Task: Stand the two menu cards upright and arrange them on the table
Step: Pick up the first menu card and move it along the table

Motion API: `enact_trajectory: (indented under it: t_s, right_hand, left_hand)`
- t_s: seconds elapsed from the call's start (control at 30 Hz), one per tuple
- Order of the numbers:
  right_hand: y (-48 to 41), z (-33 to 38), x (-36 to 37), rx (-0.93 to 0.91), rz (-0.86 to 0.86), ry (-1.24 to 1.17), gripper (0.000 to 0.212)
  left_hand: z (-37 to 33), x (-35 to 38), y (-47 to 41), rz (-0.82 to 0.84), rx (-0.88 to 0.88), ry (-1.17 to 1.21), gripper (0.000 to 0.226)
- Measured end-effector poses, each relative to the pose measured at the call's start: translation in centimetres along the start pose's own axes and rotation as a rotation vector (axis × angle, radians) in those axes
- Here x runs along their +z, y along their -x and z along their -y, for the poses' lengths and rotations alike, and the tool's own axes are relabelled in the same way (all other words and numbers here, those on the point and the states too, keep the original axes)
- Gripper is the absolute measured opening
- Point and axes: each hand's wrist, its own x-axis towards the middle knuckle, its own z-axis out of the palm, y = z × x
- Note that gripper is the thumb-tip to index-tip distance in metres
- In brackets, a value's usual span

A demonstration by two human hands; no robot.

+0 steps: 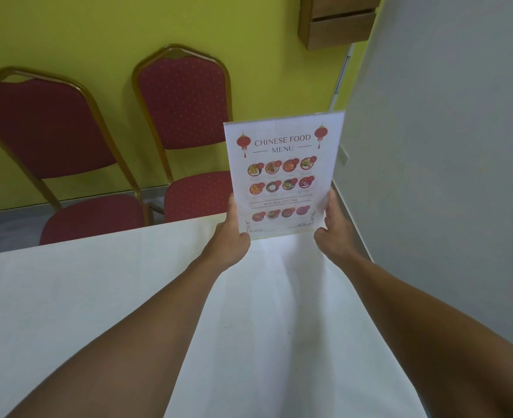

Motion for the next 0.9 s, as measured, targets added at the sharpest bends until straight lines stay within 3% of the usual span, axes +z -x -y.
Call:
enact_trajectory:
  t_s: [0.43,0.7,0.9]
  right_hand:
    - [-0.8,-1.1,0.9,0.030,-0.019,0.013,0.100]
    - [-1.1,-0.9,0.6,-0.015,0.054,0.103,0.098]
    - [-0.7,-0.6,1.2,0.082,-0.041,0.220,0.103]
  left_hand:
    - [-0.3,0.9,0.0,0.003,-0.068,-0.016,0.104]
    - [0.3,0.4,0.3,0.062,-0.063,-0.100,0.109]
    - [1.0,-0.5,1.6,0.022,-0.061,-0.225,0.101]
